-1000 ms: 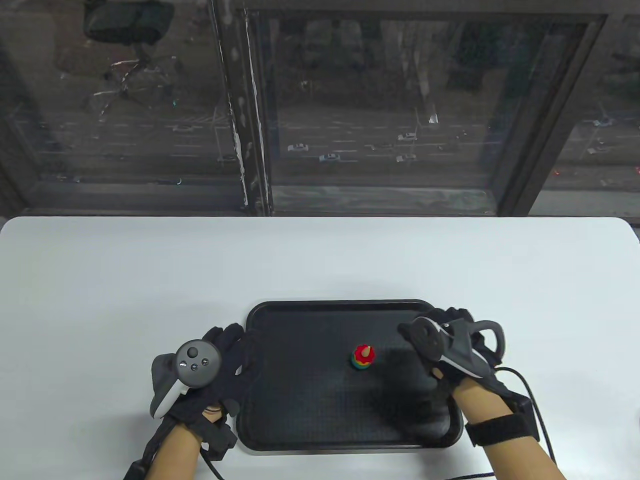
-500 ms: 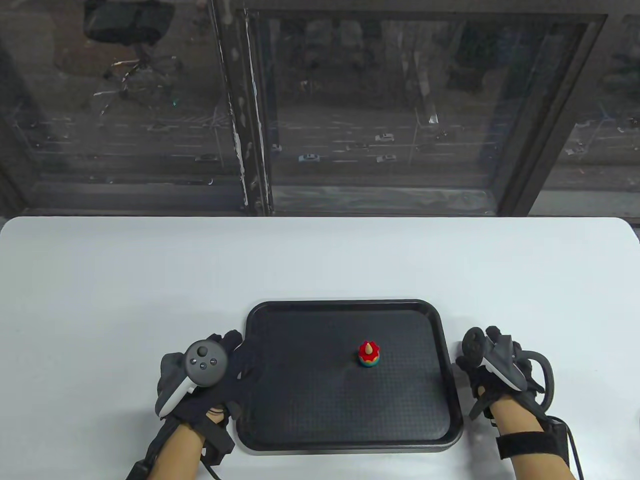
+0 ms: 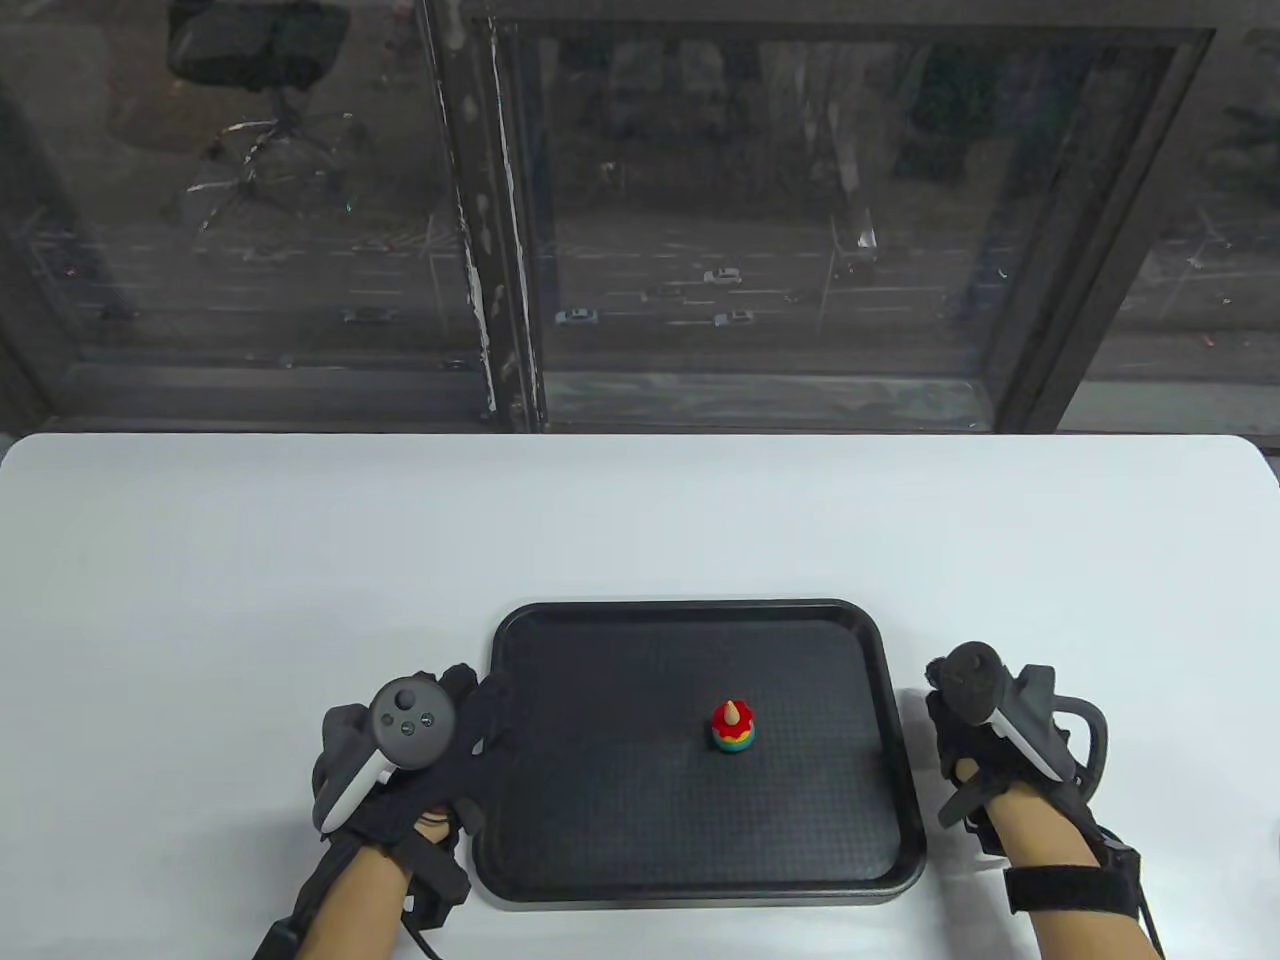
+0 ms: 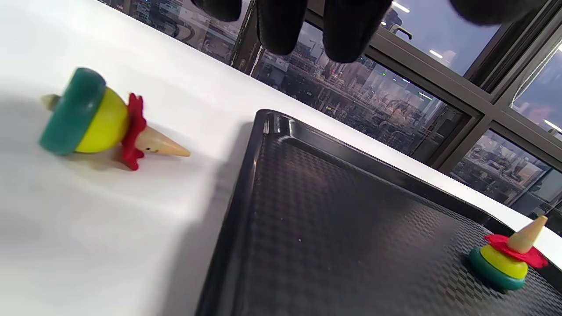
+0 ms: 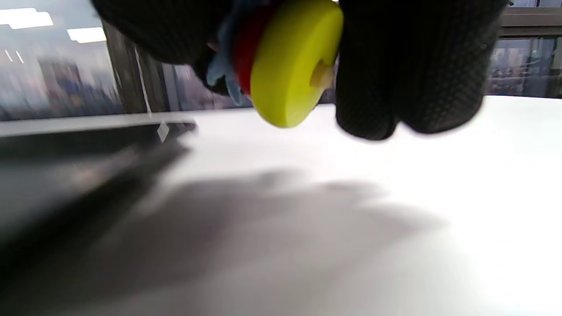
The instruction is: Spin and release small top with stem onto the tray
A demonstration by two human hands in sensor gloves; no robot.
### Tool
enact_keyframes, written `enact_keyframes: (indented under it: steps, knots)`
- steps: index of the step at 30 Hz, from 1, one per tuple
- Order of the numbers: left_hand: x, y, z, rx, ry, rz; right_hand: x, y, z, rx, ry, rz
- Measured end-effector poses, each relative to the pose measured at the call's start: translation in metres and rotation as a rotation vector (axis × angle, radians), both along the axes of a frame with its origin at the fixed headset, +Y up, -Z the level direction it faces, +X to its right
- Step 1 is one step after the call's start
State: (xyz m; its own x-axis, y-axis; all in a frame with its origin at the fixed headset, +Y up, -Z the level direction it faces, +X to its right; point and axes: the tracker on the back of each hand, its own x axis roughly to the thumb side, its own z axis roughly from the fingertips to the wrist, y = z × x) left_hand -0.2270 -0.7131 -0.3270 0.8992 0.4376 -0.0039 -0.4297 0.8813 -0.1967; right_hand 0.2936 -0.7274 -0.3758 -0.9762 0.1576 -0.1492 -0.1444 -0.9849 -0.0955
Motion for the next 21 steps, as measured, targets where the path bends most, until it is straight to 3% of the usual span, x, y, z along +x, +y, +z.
enact_keyframes:
  steps: [8,11,21]
  knots:
    - [0.001,0.0,-0.001,-0.01,-0.012,-0.004,-0.035,0.032,0.016,0.039,0.287,-0.123]
    - [0.002,0.0,-0.001,-0.016,-0.018,-0.012,-0.053,0.037,0.023,0.039,0.384,-0.072]
    - [0.004,0.0,0.0,-0.018,-0.025,-0.022,-0.081,0.034,0.035,0.006,0.509,-0.005]
